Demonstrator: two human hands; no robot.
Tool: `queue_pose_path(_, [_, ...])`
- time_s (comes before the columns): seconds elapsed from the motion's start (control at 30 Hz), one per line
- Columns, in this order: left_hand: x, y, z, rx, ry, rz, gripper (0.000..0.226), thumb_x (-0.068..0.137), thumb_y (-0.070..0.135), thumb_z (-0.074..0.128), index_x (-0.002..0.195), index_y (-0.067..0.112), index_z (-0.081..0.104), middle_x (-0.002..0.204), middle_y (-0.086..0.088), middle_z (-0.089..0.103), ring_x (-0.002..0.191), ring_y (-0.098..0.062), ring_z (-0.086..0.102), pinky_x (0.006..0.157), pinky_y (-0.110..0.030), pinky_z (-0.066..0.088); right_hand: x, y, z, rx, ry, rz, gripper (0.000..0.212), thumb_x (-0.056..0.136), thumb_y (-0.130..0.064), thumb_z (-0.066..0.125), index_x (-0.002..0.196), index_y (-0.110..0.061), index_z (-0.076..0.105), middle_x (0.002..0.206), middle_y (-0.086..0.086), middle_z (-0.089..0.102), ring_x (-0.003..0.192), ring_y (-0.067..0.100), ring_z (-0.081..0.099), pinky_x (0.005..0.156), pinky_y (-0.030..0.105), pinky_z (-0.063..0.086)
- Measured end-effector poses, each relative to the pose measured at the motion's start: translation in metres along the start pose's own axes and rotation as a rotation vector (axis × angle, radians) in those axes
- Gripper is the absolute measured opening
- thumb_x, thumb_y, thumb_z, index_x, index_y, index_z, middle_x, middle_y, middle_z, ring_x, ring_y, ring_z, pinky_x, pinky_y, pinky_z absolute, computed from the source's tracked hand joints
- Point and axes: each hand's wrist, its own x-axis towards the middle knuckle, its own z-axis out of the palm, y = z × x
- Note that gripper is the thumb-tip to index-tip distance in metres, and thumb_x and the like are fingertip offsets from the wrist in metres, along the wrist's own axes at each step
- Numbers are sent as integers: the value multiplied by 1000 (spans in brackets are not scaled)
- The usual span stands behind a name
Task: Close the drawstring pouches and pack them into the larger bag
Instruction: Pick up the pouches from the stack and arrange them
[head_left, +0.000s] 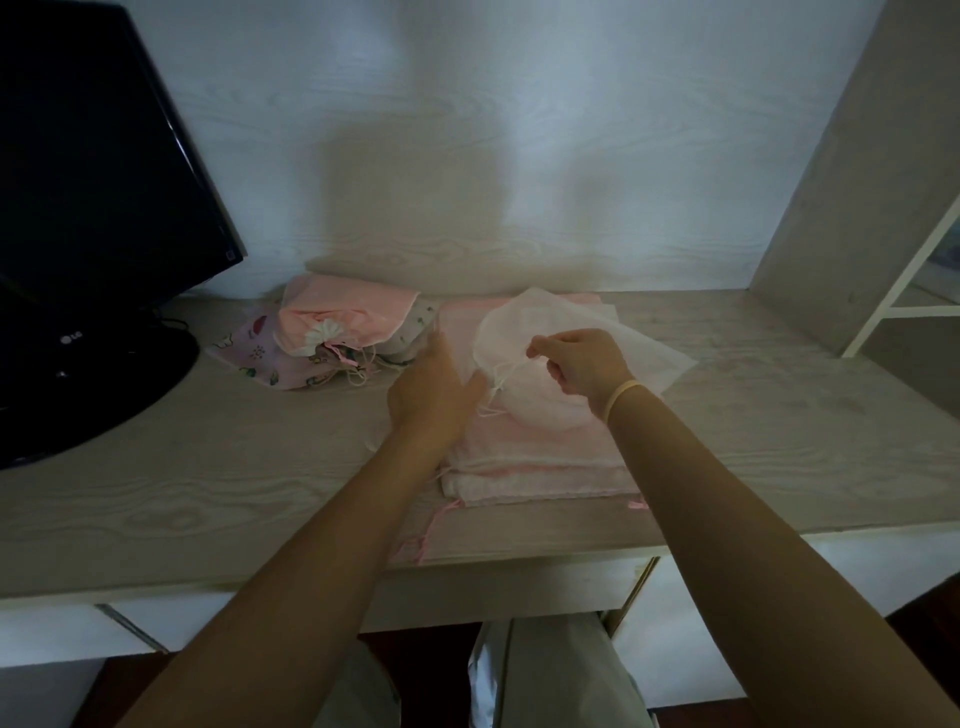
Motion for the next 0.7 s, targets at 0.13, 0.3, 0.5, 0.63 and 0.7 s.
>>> queue_pose_path(0.13, [-1, 41, -12, 41, -208, 404, 51, 83, 50, 63, 128, 29, 49, 125, 3, 44, 91, -16, 51, 67, -30, 38, 1, -10, -18, -106, 29, -2, 24, 93, -20, 53, 92, -7, 74, 57, 5, 54, 45, 16, 37, 43, 23, 31])
queue_pose_path(0.3, [1, 76, 4, 355, -459, 518, 48, 81, 45, 72, 125, 28, 60, 124, -2, 41, 92, -22, 51, 73, -31, 42, 1, -6, -55, -494, -122, 86, 29, 92, -10, 52, 118, -4, 65, 72, 0, 56, 55, 11, 48, 53, 24, 44])
queue_pose_path(0.5, [18, 84, 18, -57, -281, 387, 11, 88, 25, 62, 83, 20, 70, 90, 2, 64, 82, -21, 58, 68, -25, 43, -5, -9, -82, -791, -228, 92, 46, 94, -10, 51, 138, -17, 41, 96, 16, 68, 64, 24, 70, 58, 35, 59])
queue_pose_path(0.63, [30, 72, 3, -426, -96, 128, 12, 89, 27, 63, 79, 20, 63, 75, 2, 61, 70, -16, 56, 64, -25, 41, 14, -33, -57, -723, 71, -351, 60, 90, -11, 52, 145, -20, 29, 126, 20, 59, 106, 35, 61, 86, 38, 48])
queue_pose_path(0.7, [42, 53, -15, -745, 107, -112, 17, 91, 26, 61, 77, 17, 61, 65, -4, 62, 51, -14, 58, 53, -25, 46, 17, -54, -25, -580, 42, -497, 77, 90, -9, 53, 153, -24, 11, 142, 18, 46, 120, 32, 53, 96, 39, 44])
